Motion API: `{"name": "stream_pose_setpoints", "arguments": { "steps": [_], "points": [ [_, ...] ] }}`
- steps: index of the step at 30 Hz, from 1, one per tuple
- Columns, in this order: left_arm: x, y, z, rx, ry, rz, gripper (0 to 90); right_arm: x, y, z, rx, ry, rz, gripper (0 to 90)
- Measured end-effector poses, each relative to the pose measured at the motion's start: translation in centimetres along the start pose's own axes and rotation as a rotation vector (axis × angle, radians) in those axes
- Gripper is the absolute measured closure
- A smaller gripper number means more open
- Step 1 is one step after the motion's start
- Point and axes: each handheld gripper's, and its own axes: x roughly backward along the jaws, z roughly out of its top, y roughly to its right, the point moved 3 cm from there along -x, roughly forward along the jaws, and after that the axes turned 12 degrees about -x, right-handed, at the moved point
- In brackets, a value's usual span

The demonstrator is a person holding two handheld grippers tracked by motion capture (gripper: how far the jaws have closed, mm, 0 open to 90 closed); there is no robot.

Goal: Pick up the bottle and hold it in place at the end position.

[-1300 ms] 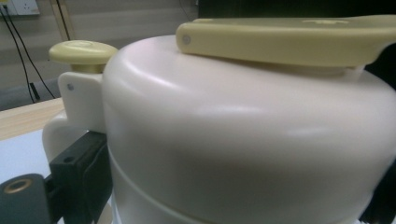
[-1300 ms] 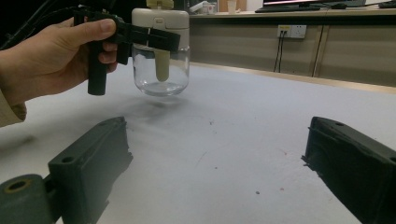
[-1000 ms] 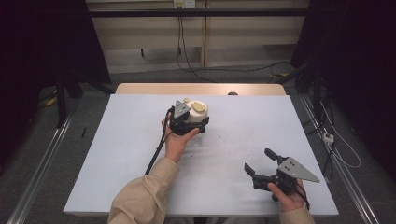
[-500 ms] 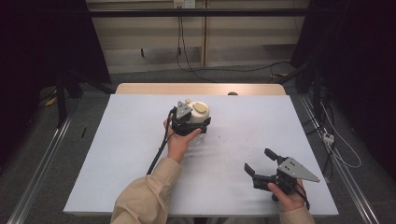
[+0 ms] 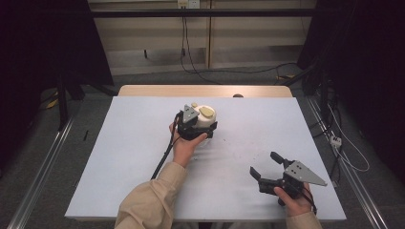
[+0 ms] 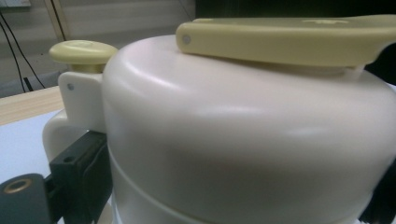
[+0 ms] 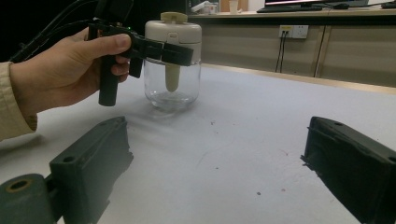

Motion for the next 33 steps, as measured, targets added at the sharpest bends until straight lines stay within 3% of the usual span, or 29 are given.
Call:
{"name": "stream_pose_setpoints", "arguments": {
  "steps": [8,15,19,27,33],
  "points": [
    [-0.2,0.7,-0.3,-0.011,-0.002,-0.013,6.7,-0.2,-0.1,0.0,0.006,0.0,0.005,6.2],
    [0.1,0.9,-0.8,0.008,0.002,-0.011,6.7,-0.3,0.0,0.0,0.004,-0.005,0.003,6.1],
    [0.2,1.1,-0.8,-0.023,-0.004,-0.007,6.7,-0.3,0.0,0.0,0.011,-0.008,0.002,6.2],
    [0.6,1.0,-1.3,0.004,0.016,-0.013,6.6,-0.9,0.0,0.0,0.01,-0.021,0.0,6.1],
    [0.7,0.9,-1.5,0.003,0.018,-0.013,6.6,-1.3,0.0,0.1,0.005,-0.032,-0.007,6.0]
  ]
}}
